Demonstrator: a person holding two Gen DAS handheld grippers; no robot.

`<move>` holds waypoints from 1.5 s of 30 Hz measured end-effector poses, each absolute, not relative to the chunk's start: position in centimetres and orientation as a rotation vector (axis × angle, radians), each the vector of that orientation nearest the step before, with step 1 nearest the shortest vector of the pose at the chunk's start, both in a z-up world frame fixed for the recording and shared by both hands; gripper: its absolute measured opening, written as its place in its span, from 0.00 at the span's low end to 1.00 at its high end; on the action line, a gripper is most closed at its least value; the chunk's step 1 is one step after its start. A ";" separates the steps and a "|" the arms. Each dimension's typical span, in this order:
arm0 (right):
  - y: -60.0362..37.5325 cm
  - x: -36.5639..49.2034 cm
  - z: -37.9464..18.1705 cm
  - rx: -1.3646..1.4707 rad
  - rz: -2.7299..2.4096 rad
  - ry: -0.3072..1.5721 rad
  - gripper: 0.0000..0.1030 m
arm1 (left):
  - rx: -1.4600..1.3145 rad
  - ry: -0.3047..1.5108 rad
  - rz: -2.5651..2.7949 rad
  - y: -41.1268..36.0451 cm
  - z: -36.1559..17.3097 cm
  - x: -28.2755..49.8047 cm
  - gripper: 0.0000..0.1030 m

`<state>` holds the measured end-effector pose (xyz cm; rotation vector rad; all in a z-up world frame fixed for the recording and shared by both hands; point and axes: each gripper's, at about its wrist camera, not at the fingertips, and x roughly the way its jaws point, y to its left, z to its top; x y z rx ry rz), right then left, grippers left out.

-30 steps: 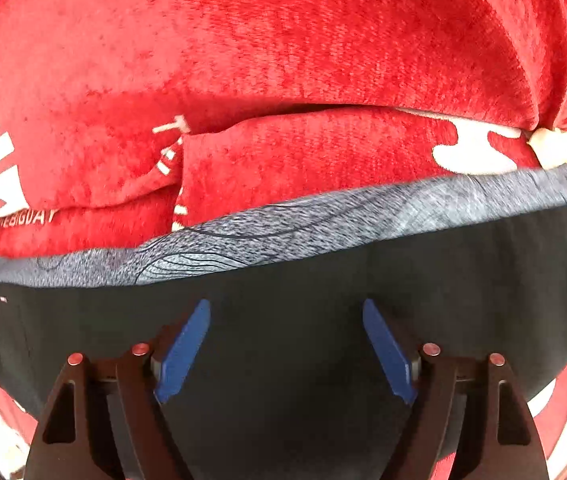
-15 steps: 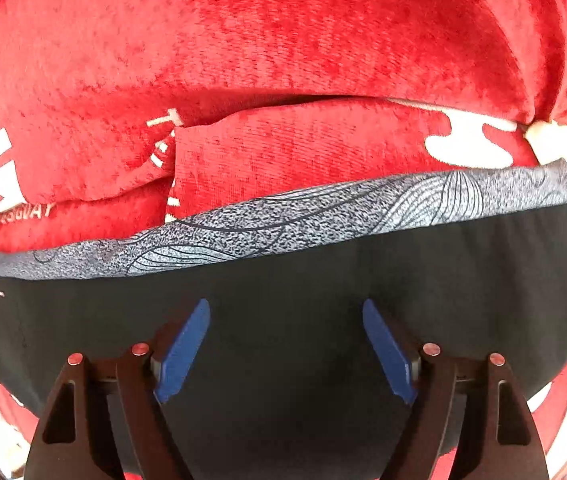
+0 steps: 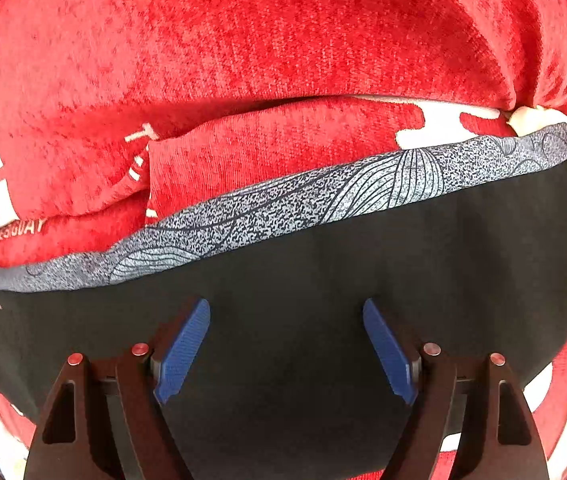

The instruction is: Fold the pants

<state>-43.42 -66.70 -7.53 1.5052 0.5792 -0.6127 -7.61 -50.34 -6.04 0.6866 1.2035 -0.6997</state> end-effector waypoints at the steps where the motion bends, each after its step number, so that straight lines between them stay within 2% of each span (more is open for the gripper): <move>1: -66.8 -43.5 -7.8 1.511 -0.612 0.578 0.57 | 0.680 1.208 -0.702 -50.1 -6.2 -7.5 0.78; 8: -68.1 -43.1 -9.2 1.560 -0.586 0.442 0.54 | 0.676 1.209 -0.706 -49.4 -7.3 -6.8 0.78; 9: -68.2 -42.9 -9.4 1.572 -0.572 0.422 0.50 | 0.674 1.205 -0.708 -49.2 -7.7 -6.9 0.78; 10: -68.5 -42.3 -9.7 1.585 -0.559 0.414 0.25 | 0.670 1.201 -0.711 -49.1 -7.8 -7.1 0.78; 11: -68.7 -41.8 -9.9 1.602 -0.549 0.410 0.19 | 0.667 1.200 -0.712 -49.1 -8.1 -7.1 0.79; 13: -68.5 -41.8 -9.0 1.603 -0.547 0.389 0.17 | 0.659 1.207 -0.719 -48.9 -8.5 -7.0 0.79; 16: -67.4 -41.8 -4.3 1.563 -0.466 0.323 0.16 | 0.662 1.258 -0.723 -48.7 -8.0 -6.5 0.79; 19: -65.4 -42.5 0.7 1.495 -0.436 0.286 0.16 | 0.680 1.227 -0.777 -47.9 -5.8 -7.4 0.79; 21: -64.1 -43.8 2.0 1.499 -0.449 0.255 0.16 | 0.689 1.217 -0.819 -47.2 -4.6 -8.4 0.79; 23: -63.5 -45.0 1.5 1.500 -0.488 0.276 0.16 | 0.687 1.232 -0.845 -46.3 -4.3 -9.3 0.79; 26: -63.3 -46.0 -3.0 1.518 -0.602 0.421 0.16 | 0.721 1.269 -0.825 -45.8 -6.7 -10.0 0.79; 27: -63.7 -45.6 -4.7 1.492 -0.656 0.502 0.17 | 0.715 1.295 -0.813 -45.4 -8.2 -10.1 0.82; 28: -63.9 -46.1 -6.2 1.486 -0.687 0.569 0.23 | 0.668 1.277 -0.811 -45.1 -8.7 -10.0 0.86; 29: -64.3 -46.3 -7.7 1.513 -0.695 0.619 0.24 | 0.644 1.249 -0.799 -44.7 -8.8 -9.9 0.95; 30: -64.3 -47.4 -8.2 1.554 -0.676 0.561 0.24 | 0.641 1.257 -0.796 -44.5 -8.9 -9.7 0.95; 32: -64.2 -47.8 -6.7 1.542 -0.747 0.585 0.32 | 0.628 1.316 -0.788 -44.1 -8.5 -8.9 0.95; 35: -63.3 -47.3 -1.8 1.370 -0.849 0.632 0.33 | 0.631 1.276 -0.774 -43.5 -6.5 -7.6 0.95; 38: -64.0 -42.6 2.4 1.125 -0.764 0.739 0.33 | 0.611 1.240 -0.771 -44.1 -5.1 -6.0 0.95; 41: -65.7 -37.0 1.8 0.988 -0.692 0.854 0.33 | 0.624 1.220 -0.749 -46.3 -6.3 -5.0 0.95; 44: -68.3 -33.4 -2.4 0.922 -0.701 0.992 0.33 | 0.653 1.212 -0.692 -48.3 -9.1 -4.2 0.95; 45: -68.8 -33.3 -3.4 0.917 -0.721 1.023 0.27 | 0.621 1.210 -0.687 -48.5 -9.4 -3.9 0.95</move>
